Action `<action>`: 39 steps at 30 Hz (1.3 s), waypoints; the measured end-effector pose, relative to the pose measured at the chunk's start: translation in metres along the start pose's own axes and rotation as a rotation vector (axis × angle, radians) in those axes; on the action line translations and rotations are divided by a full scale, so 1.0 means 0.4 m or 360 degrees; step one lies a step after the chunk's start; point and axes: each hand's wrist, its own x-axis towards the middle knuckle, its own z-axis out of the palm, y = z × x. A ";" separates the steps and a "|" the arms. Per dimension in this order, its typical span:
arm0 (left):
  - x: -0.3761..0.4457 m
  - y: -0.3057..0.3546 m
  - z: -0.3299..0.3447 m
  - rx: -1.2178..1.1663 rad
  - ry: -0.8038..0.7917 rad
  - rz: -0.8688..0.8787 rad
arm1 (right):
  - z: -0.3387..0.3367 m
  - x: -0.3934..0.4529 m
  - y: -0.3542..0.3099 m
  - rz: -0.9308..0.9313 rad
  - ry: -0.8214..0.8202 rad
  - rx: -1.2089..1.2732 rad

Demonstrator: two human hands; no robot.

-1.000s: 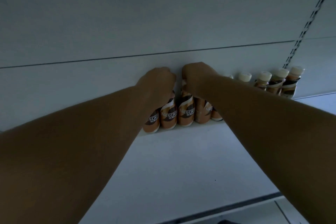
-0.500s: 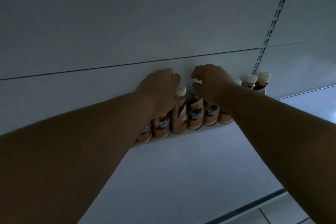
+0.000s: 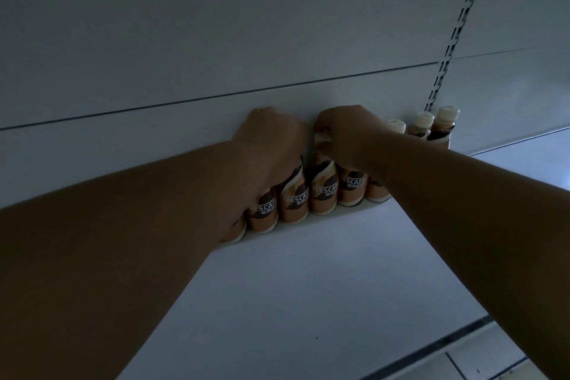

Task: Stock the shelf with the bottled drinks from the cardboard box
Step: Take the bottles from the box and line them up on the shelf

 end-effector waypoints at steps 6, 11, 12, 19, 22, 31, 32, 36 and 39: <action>-0.005 0.003 0.006 -0.0168 -0.0090 -0.0073 | 0.008 0.000 0.003 0.0025 0.0029 0.0013; -0.010 0.015 0.007 -0.0216 -0.0083 -0.0118 | 0.019 -0.007 0.006 0.0090 0.0082 0.0050; -0.011 0.016 0.006 -0.0222 -0.0084 -0.0137 | 0.018 -0.008 0.006 0.0095 0.0081 0.0059; -0.004 0.020 0.005 -0.0271 -0.0143 -0.0203 | 0.015 -0.007 0.001 0.0122 0.0036 0.0076; -0.008 0.019 0.003 -0.0221 -0.0121 -0.0147 | 0.017 -0.009 0.002 0.0135 0.0039 0.0091; 0.030 0.056 0.011 -0.0121 0.0063 0.0023 | -0.037 -0.036 0.078 0.0151 0.0352 0.0257; 0.039 0.061 0.012 -0.0136 0.0060 0.0015 | -0.041 -0.039 0.096 0.0170 0.0406 0.0226; 0.081 0.079 0.017 -0.0164 0.0039 0.0102 | -0.036 -0.044 0.151 0.0255 0.0284 0.0104; 0.122 0.103 0.020 -0.0222 0.0040 0.0144 | -0.043 -0.047 0.181 0.0296 0.0229 0.0003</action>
